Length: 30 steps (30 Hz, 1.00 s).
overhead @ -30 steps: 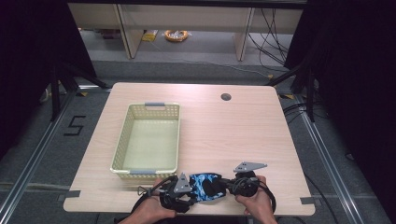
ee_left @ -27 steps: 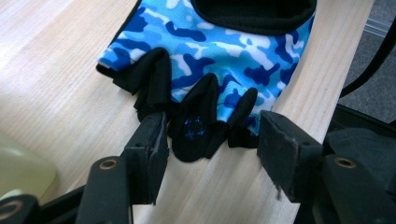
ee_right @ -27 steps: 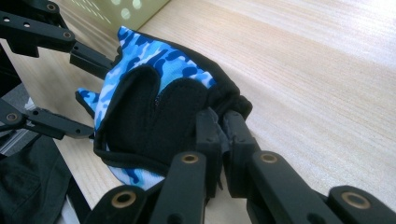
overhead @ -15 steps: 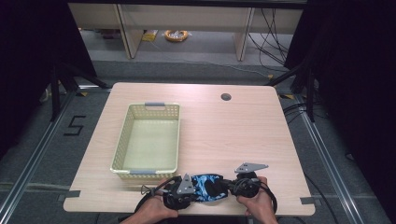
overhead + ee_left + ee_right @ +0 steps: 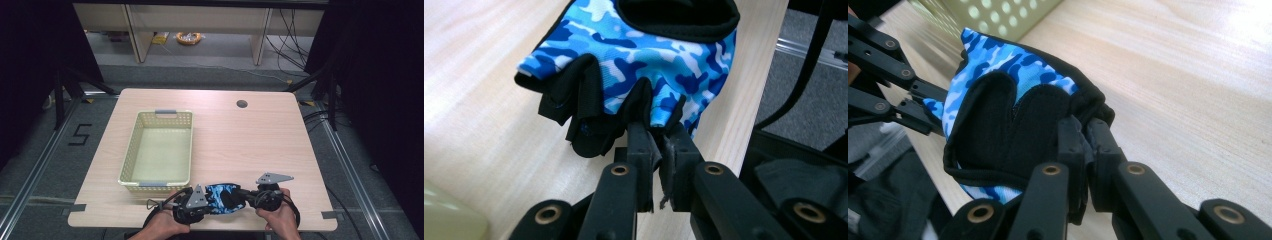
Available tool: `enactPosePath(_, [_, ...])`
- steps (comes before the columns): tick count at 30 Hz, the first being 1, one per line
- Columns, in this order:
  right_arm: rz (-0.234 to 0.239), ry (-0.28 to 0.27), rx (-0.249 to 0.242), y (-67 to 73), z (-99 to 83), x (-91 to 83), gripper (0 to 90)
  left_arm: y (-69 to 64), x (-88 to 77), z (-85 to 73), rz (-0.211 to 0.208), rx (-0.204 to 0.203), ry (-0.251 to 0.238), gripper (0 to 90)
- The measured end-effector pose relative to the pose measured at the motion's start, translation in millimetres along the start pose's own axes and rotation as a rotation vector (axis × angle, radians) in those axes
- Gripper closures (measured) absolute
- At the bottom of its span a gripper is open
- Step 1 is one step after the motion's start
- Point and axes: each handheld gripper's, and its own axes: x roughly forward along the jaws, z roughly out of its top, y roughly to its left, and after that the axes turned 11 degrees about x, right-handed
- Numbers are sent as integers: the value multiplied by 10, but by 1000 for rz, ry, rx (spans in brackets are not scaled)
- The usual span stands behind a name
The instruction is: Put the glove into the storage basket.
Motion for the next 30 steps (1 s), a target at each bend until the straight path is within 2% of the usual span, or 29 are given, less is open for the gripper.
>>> enactPosePath(2, [-5,-3,-4,11,5,-17,868,7,-32,13,-2,-4,-4,831])
enactPosePath(4, [12,-12,-9,32,38,-58,868,2,-74,43,-2,-10,-18,831])
enactPosePath(5, [12,-11,9,66,52,-79,869,10,-96,61,-1,-21,-32,831])
enactPosePath(6, [15,-30,-14,56,79,-92,869,27,-119,76,-2,-17,-34,831])
enactPosePath(7, [15,-38,-17,67,95,-108,869,55,-160,102,-2,4,-26,831])
enactPosePath(8, [15,-46,-20,87,117,-137,869,56,-177,117,-1,-15,-41,830])
enactPosePath(11, [17,-77,-44,188,203,-209,869,141,-349,202,16,14,-26,830])
enactPosePath(13, [21,-67,-35,256,248,-232,868,161,-409,212,22,-6,-39,830])
enactPosePath(14, [21,-79,-61,253,277,-226,868,177,-434,212,22,-13,-40,830])
enactPosePath(15, [21,-72,-32,296,293,-231,869,196,-452,211,16,-12,-45,830])
enactPosePath(16, [31,-77,-56,289,327,-217,869,208,-470,209,22,-11,-46,830])
enactPosePath(17, [28,-66,-38,326,347,-221,868,219,-489,208,24,-21,-40,830])
enactPosePath(20, [22,-80,-76,349,430,-197,869,282,-534,191,16,-27,-45,830])
enactPosePath(21, [17,-74,-75,372,457,-197,869,290,-551,186,20,-45,-53,830])
enactPosePath(22, [15,-80,-80,395,482,-187,868,316,-578,180,17,-38,-47,830])
enactPosePath(25, [31,-77,-75,441,532,-165,868,349,-631,175,29,-46,-55,829])
enactPosePath(26, [21,-72,-84,459,563,-165,868,371,-676,170,35,-47,-56,829])
enactPosePath(27, [39,-74,-76,515,616,-130,868,413,-756,156,55,-31,-47,829])
enactPosePath(28, [39,-74,-76,515,616,-130,868,413,-756,156,55,-31,-47,829])
enactPosePath(29, [19,-80,-101,527,652,-123,868,424,-791,145,58,-42,-54,829])
enactPosePath(30, [35,-76,-92,566,677,-99,868,444,-832,134,68,-39,-51,829])
